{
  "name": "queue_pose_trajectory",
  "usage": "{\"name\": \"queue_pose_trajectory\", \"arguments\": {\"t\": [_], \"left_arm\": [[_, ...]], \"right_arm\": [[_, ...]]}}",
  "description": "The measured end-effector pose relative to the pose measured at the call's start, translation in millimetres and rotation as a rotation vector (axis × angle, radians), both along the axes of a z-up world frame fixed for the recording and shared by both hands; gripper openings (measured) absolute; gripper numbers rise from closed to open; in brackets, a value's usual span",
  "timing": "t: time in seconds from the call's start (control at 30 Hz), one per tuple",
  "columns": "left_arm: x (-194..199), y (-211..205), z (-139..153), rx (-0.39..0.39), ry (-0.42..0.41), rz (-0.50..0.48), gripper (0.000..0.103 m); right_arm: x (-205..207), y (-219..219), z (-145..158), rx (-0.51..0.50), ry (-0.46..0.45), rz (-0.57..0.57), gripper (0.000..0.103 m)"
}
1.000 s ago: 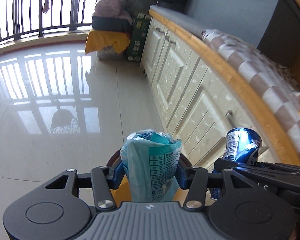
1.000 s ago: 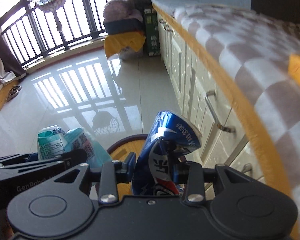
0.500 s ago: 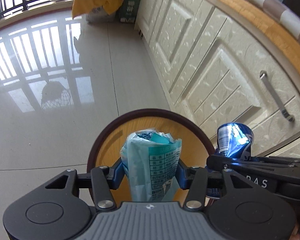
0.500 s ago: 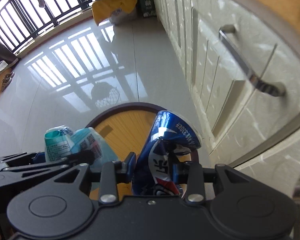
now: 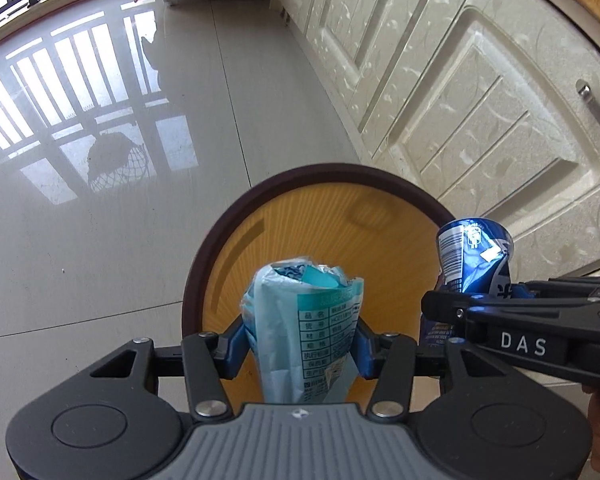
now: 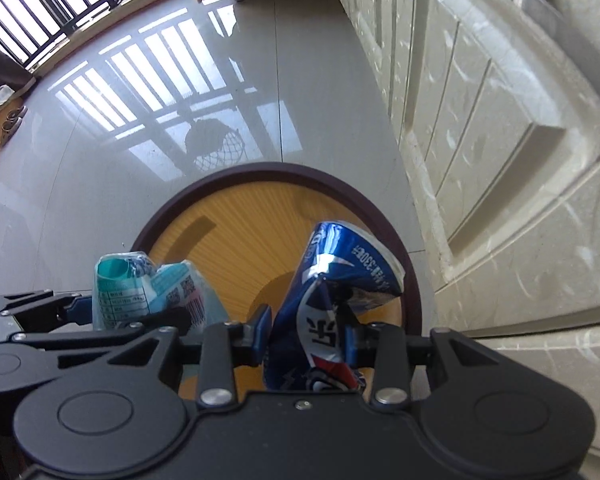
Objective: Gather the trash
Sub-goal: 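Open the right tool dropping the can while the left tool releases the bag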
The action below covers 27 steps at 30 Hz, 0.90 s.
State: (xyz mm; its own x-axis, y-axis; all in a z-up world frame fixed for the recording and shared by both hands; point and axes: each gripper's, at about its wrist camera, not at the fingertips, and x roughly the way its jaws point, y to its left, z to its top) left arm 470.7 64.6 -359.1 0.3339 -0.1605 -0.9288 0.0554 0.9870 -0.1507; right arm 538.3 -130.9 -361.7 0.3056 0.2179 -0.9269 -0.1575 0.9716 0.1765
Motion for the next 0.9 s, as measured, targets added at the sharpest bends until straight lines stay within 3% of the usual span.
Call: {"name": "queue_pose_trajectory", "arguments": {"t": [0.27,0.4,0.67,0.9], "left_arm": [[4.0,0.8,-6.6,-0.009,0.011,0.006,0.056],[5.7,1.1,-7.9,-0.014,0.02,0.011,0.059],[6.0,0.6,-7.2,0.003,0.026,0.007,0.079],[2.3,5.2,-1.2,0.014,0.019,0.004,0.084]], "right_arm": [[12.6,-3.1,-8.7,-0.022,0.025,-0.022,0.038],[12.7,-3.2,-8.1,-0.027,0.022,-0.024,0.044],[12.2,-3.8,-3.9,-0.035,0.014,-0.022,0.045],[11.7,-2.4,0.5,-0.067,-0.008,-0.024,0.049]]}}
